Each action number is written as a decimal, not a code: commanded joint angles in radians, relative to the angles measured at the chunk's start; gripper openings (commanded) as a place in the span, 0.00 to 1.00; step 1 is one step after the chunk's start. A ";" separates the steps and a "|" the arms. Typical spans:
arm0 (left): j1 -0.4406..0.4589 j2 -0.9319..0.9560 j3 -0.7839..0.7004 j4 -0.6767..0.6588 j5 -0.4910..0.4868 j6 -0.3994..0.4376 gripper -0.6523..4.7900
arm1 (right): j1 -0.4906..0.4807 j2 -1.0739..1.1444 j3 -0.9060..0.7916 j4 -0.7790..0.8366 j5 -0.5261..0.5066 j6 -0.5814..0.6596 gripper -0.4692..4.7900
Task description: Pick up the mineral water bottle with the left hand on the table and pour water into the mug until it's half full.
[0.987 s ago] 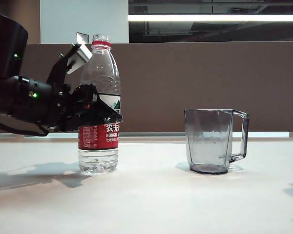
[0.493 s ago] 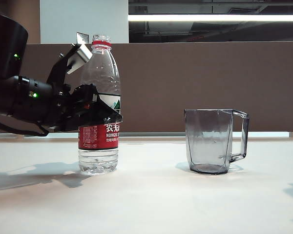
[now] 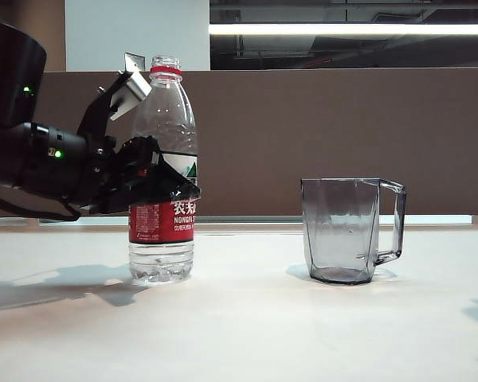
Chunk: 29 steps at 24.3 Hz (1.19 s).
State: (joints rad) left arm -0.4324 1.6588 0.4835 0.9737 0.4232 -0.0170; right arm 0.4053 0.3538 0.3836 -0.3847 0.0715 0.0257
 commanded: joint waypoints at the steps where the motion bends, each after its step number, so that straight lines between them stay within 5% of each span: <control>1: -0.002 -0.035 0.065 -0.040 0.007 -0.002 0.61 | 0.000 -0.001 0.006 0.016 0.001 0.000 0.08; 9: -0.002 -0.044 0.229 -0.354 0.008 0.029 0.61 | 0.000 -0.001 0.006 0.017 0.001 0.000 0.08; 22: -0.053 -0.044 0.304 -0.386 -0.039 0.119 0.56 | 0.000 -0.001 0.006 0.017 0.001 0.000 0.08; 29: -0.058 -0.045 0.411 -0.567 -0.068 0.200 0.55 | 0.000 -0.001 0.006 0.018 0.001 0.000 0.08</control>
State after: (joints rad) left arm -0.4892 1.6253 0.8677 0.3981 0.3641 0.1429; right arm 0.4053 0.3538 0.3836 -0.3840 0.0715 0.0257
